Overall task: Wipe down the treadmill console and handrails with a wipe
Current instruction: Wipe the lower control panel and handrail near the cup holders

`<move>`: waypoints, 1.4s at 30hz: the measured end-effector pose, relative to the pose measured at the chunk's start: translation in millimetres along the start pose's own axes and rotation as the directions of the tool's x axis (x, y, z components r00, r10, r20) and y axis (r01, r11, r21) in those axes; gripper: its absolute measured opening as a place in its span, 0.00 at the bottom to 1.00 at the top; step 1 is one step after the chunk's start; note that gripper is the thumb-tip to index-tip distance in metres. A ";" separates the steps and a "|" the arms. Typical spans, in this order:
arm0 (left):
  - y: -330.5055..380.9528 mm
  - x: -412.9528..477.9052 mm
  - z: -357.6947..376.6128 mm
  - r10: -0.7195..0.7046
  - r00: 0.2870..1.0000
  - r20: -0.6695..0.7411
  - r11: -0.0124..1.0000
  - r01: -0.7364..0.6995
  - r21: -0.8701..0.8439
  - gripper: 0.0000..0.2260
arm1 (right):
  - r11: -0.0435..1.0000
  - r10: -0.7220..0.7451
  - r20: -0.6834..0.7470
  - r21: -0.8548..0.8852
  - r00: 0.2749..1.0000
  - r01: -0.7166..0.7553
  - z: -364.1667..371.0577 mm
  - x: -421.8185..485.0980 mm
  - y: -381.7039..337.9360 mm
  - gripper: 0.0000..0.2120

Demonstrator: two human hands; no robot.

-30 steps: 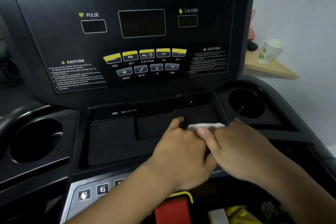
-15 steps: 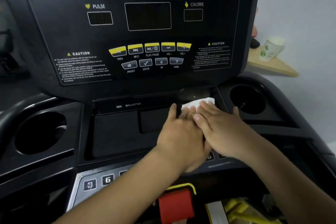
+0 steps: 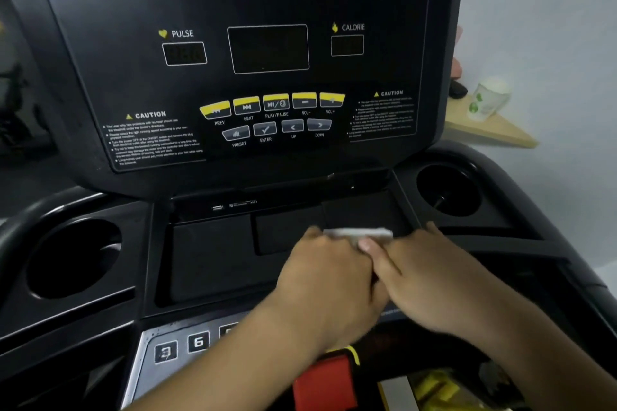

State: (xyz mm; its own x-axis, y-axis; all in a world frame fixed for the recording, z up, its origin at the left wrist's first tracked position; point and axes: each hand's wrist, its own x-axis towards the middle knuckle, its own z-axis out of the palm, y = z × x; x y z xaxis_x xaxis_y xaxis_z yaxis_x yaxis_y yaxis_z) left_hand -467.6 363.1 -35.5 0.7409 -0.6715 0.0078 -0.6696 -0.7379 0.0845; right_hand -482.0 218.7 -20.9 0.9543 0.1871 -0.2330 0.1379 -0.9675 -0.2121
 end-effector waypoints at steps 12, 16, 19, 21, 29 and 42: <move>-0.2 15.6 7.7 0.082 0.990 0.118 0.996 -0.078 -0.041 0.22 | 0.989 -0.028 -0.146 -0.149 0.989 0.006 5.5 -3.9 9.5 0.41; -10.4 29.4 1.9 0.070 0.978 0.197 0.983 -0.034 -0.178 0.24 | 0.991 -0.027 -0.128 -0.132 0.991 0.010 -7.0 20.6 9.8 0.27; -10.6 17.1 -1.2 0.080 0.982 0.174 0.980 -0.046 -0.192 0.23 | 0.989 -0.086 -0.164 -0.135 0.983 0.064 -5.6 14.0 8.4 0.29; -12.6 0.5 -3.2 0.090 0.987 0.134 0.985 -0.069 -0.155 0.25 | 0.991 -0.102 -0.209 -0.105 0.973 0.082 -2.3 -1.6 1.1 0.30; -41.7 -65.3 -12.4 -0.054 0.990 0.132 0.998 0.057 -0.022 0.28 | 0.968 -0.247 -0.092 -0.061 0.965 0.242 6.6 -0.5 -50.5 0.36; -120.2 -159.7 -16.8 -0.279 0.957 0.074 0.954 0.268 0.132 0.25 | 0.882 -0.471 0.117 0.085 0.874 0.464 38.4 46.0 -158.7 0.37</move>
State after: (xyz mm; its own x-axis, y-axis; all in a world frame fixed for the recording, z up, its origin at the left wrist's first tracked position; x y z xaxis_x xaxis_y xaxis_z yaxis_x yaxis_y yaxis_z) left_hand -504.6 560.2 -30.2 0.8923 -0.4423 -0.0902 -0.4476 -0.8930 -0.0483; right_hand -470.1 387.3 -34.5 0.7382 0.6395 -0.2148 0.5418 -0.7517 -0.3761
